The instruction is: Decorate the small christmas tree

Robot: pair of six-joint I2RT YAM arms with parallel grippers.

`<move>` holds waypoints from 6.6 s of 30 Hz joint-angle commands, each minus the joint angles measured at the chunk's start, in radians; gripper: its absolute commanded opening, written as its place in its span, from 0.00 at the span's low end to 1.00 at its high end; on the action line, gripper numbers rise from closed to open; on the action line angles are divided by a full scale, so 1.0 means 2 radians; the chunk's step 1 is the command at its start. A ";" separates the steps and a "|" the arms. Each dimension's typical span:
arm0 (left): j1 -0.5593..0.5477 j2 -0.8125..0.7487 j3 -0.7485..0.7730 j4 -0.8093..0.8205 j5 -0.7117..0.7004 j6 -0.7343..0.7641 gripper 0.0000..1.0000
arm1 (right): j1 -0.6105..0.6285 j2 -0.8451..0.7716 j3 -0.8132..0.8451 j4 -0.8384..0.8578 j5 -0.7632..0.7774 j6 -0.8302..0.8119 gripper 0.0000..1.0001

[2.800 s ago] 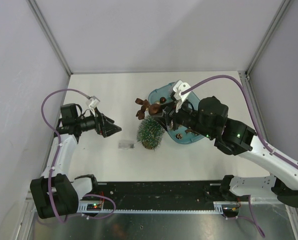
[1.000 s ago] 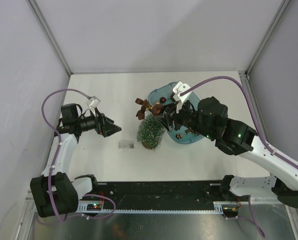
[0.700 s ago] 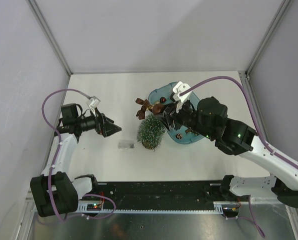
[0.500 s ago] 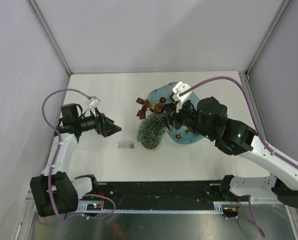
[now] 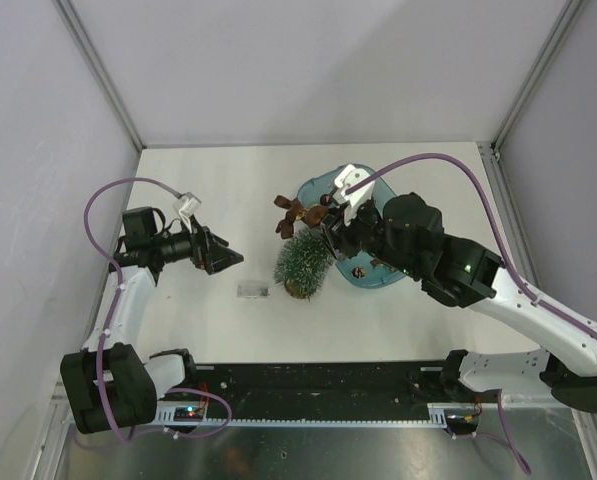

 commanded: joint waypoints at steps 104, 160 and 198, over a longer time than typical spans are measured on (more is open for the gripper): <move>0.031 0.075 0.065 -0.010 -0.098 0.003 1.00 | -0.432 0.166 -0.101 0.204 -0.104 0.251 0.70; 0.031 0.107 0.114 -0.079 -0.228 -0.004 1.00 | -0.316 0.457 -0.083 0.371 -0.150 0.317 0.00; 0.032 0.116 0.130 -0.081 -0.220 0.000 1.00 | -0.295 0.380 -0.209 0.389 -0.234 0.344 0.41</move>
